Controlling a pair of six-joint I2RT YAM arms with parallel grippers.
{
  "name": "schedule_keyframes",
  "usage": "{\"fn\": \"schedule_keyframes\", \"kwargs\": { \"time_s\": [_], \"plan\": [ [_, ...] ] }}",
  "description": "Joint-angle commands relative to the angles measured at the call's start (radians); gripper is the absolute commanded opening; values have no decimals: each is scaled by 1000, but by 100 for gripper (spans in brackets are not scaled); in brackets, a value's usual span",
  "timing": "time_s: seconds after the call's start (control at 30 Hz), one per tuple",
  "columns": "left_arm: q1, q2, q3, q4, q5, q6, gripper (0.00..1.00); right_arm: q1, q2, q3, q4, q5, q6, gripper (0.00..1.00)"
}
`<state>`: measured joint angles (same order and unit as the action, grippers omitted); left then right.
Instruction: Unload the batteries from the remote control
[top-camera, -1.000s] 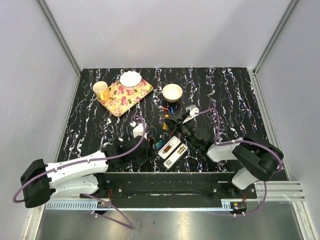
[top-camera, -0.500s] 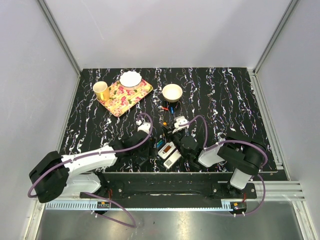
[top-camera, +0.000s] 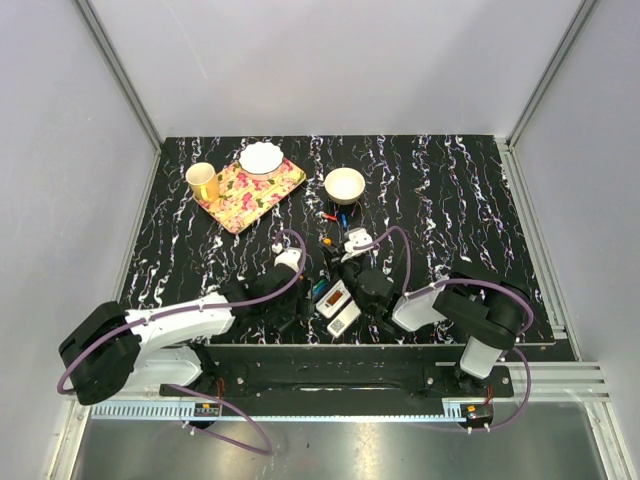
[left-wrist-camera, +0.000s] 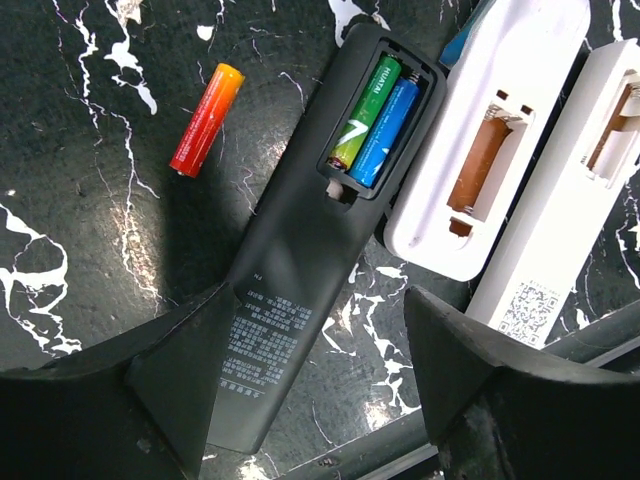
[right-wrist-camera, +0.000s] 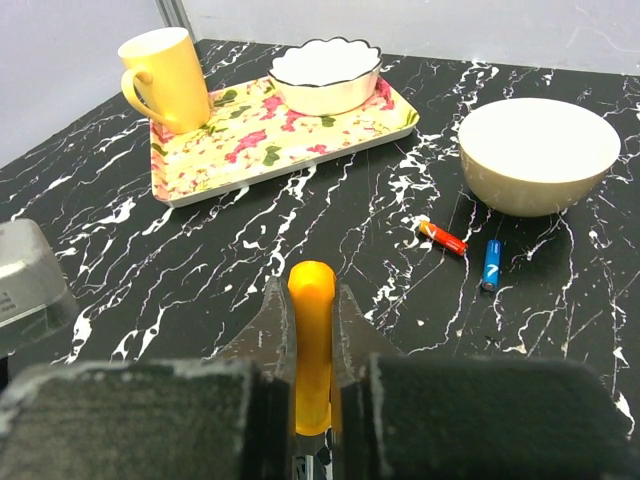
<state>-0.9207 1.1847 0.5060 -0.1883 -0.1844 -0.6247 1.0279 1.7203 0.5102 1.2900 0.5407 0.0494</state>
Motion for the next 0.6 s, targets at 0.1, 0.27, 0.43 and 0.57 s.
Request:
{"fn": "schedule_keyframes", "kwargs": {
  "time_s": [0.1,0.27,0.43,0.57],
  "plan": [
    [2,50,9,-2,-24,16,69,11,41,63,253,33,-17,0],
    [2,39,2,-2,-29,17,63,9,64,79,253,39,-20,0],
    [2,23,0,-11,-30,23,60,9,73,74,253,51,-26,0],
    [2,27,-1,-10,-27,23,57,9,75,62,255,54,-8,0]
  ]
}}
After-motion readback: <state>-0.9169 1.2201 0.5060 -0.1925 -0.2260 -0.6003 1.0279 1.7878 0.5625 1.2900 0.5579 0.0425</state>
